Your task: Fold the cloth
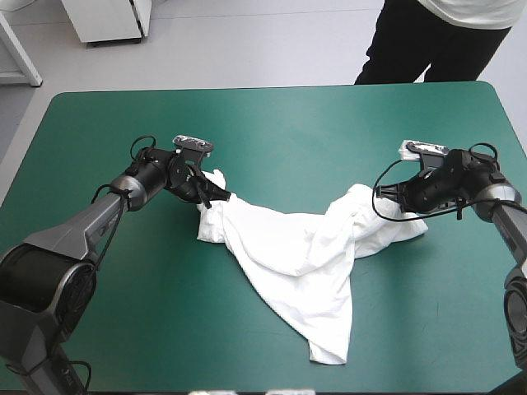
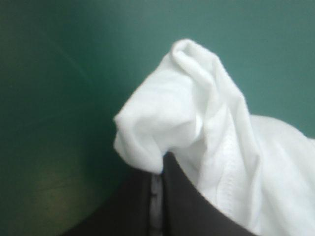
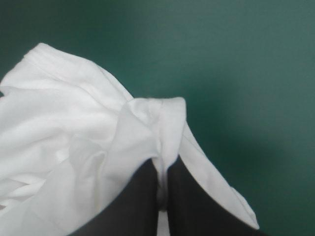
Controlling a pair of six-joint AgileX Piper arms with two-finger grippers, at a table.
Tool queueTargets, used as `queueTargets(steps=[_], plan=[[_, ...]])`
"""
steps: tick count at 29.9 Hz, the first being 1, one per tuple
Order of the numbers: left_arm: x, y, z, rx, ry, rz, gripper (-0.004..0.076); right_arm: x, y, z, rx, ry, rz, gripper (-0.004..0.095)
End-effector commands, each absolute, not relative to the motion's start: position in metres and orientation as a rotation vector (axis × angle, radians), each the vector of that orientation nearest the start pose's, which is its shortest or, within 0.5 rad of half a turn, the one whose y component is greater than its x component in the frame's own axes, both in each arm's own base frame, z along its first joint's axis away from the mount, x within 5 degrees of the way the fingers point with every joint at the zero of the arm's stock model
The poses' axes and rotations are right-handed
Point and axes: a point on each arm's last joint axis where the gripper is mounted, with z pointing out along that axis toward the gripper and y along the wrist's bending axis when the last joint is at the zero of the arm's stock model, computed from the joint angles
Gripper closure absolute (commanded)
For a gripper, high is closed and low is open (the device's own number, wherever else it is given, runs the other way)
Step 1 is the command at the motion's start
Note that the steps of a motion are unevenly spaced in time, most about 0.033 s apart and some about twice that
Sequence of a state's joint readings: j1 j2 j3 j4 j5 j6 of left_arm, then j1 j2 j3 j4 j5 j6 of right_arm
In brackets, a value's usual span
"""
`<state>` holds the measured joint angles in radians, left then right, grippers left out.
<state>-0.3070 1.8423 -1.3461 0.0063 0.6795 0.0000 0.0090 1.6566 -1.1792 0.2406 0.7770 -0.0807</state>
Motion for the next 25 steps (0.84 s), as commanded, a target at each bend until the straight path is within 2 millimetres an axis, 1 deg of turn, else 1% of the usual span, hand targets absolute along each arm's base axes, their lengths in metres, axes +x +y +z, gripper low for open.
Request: queueTargets(steps=[1,2,3,5,6,7,8,9,10,11,14,19,22,25], plan=[[0.378,-0.116,0.255,0.336,2.512,-0.1,0.0716,0.34,0.015,0.262,0.066,2.655,0.252,0.0843],[0.378,-0.116,0.254,0.337,2.516,-0.099,0.0685,0.34,0.015,0.263,0.061,2.662,0.248,0.0792],[0.378,-0.116,0.255,0.338,2.526,-0.097,0.0636,0.34,0.015,0.265,0.057,2.663,0.247,0.0716],[0.377,-0.116,0.256,0.331,2.547,-0.103,0.0511,0.341,0.016,0.269,0.051,2.669,0.251,0.0554],[0.376,-0.117,0.258,0.329,2.563,-0.108,0.041,0.342,0.016,0.273,0.049,2.669,0.254,0.0465],[0.376,-0.117,0.261,0.329,2.568,-0.106,0.0341,0.342,0.016,0.277,0.049,2.668,0.261,0.0395],[0.376,-0.117,0.264,0.329,2.577,-0.104,0.0276,0.343,0.016,0.281,0.047,2.665,0.263,0.0349],[0.377,-0.117,0.269,0.333,2.586,-0.101,0.0209,0.344,0.017,0.286,0.046,2.66,0.266,0.0329],[0.377,-0.117,0.274,0.335,2.595,-0.098,0.016,0.346,0.017,0.291,0.051,2.653,0.27,0.0327],[0.377,-0.117,0.279,0.337,2.6,-0.094,0.0132,0.347,0.017,0.296,0.056,2.646,0.273,0.0328],[0.379,-0.116,0.296,0.346,2.595,-0.075,0.0136,0.348,0.018,0.312,0.048,2.633,0.281,0.0328],[0.377,-0.112,0.331,0.353,2.561,-0.029,0.0188,0.343,0.018,0.332,0.014,2.692,0.274,0.0378],[0.369,-0.109,0.352,0.349,2.549,-0.022,0.0208,0.336,0.018,0.342,0.01,2.693,0.279,0.0397],[0.353,-0.103,0.371,0.343,2.551,-0.02,0.0222,0.323,0.017,0.358,0.015,2.671,0.269,0.0397]])
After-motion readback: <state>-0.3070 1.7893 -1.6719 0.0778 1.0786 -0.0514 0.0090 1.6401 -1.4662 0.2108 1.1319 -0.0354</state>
